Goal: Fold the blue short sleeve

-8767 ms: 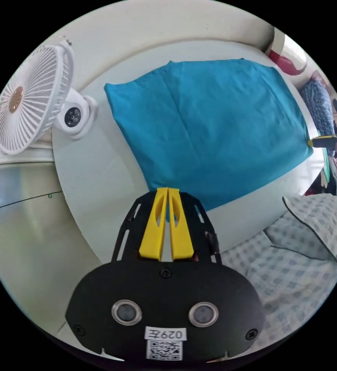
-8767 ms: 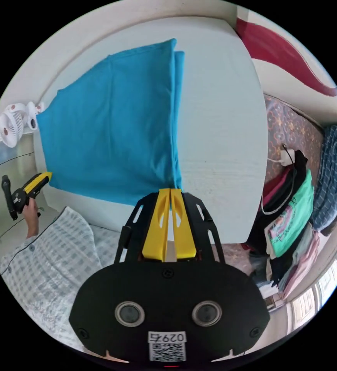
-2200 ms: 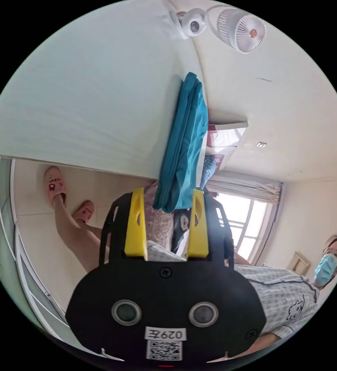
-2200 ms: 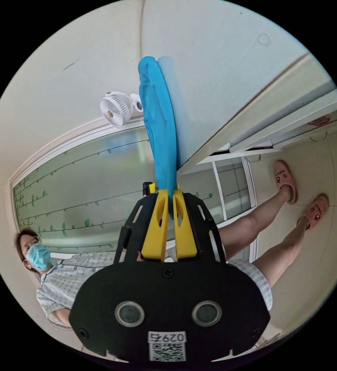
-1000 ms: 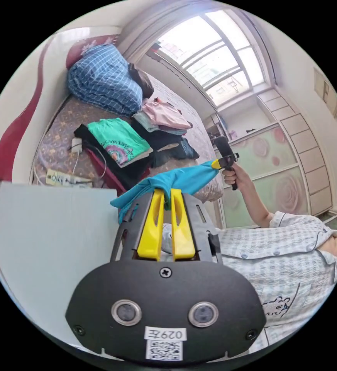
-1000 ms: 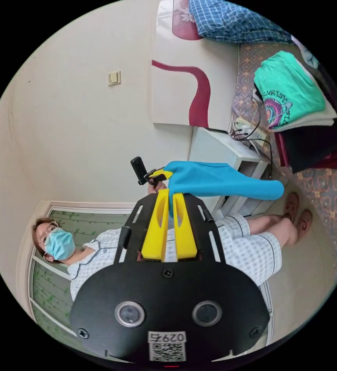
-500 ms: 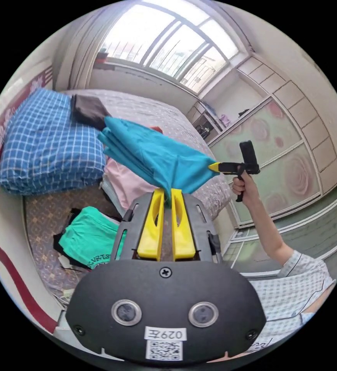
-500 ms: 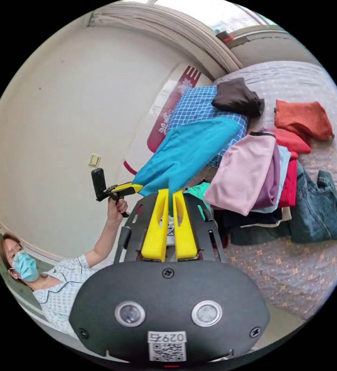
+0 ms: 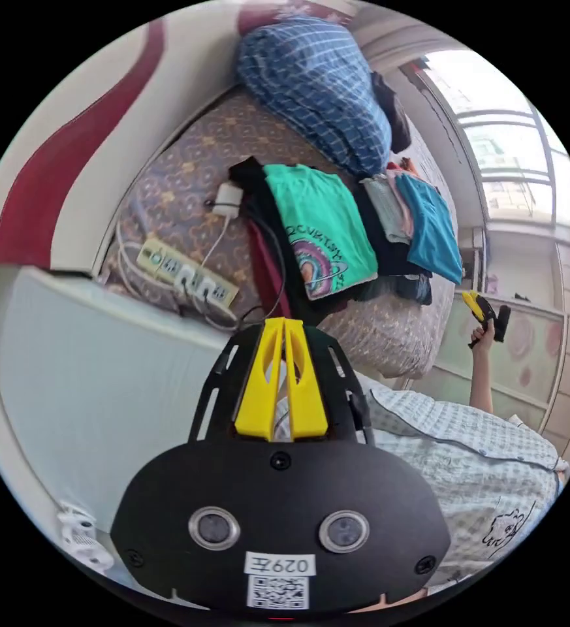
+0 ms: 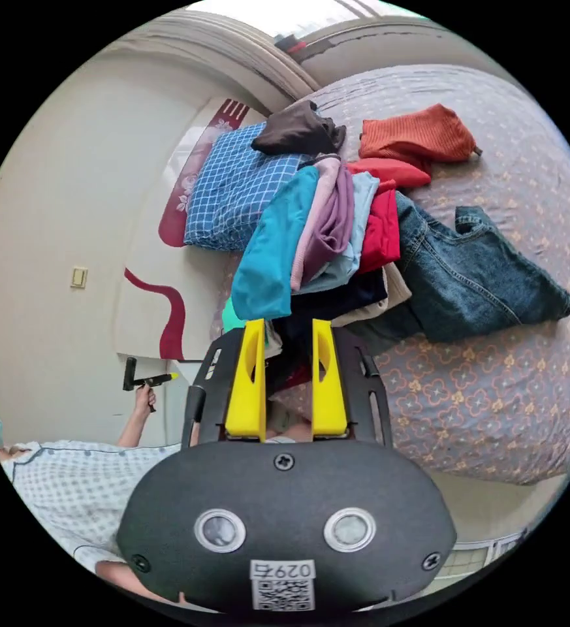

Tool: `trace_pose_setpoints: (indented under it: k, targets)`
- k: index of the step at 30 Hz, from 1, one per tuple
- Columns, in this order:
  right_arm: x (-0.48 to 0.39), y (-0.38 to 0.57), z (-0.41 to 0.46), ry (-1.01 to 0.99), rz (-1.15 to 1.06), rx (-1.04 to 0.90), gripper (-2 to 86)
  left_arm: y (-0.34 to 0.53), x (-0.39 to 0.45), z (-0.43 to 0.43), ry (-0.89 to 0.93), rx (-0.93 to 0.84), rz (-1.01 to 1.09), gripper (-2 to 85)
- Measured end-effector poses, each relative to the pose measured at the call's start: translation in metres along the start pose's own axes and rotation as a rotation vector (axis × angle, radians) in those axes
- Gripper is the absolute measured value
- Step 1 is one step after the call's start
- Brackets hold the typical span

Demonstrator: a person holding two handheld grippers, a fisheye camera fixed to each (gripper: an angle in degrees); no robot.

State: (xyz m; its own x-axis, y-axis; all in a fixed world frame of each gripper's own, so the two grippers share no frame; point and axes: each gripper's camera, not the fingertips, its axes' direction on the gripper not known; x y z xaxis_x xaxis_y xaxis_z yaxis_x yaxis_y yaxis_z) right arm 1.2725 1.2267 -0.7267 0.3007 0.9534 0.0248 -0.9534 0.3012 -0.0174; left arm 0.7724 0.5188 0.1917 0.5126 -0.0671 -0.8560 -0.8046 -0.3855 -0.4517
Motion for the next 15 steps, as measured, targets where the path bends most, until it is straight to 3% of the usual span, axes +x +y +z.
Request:
trace_pose_setpoints:
  k: [5, 10, 15]
  targets:
    - [-0.169, -0.013, 0.113, 0.115, -0.4, -0.032, 2.6, 0.131, -0.09, 0.012, 0.123, 0.141, -0.359, -1.0]
    - [-0.255, -0.038, 0.273, 0.023, -0.471, -0.391, 5.4, 0.204, -0.134, 0.044, 0.315, 0.23, -0.471, -1.0]
    - [-0.302, -0.037, 0.379, 0.184, -0.454, -0.55, 5.8, 0.275, -0.181, 0.059, 0.329, 0.288, -0.531, -1.0]
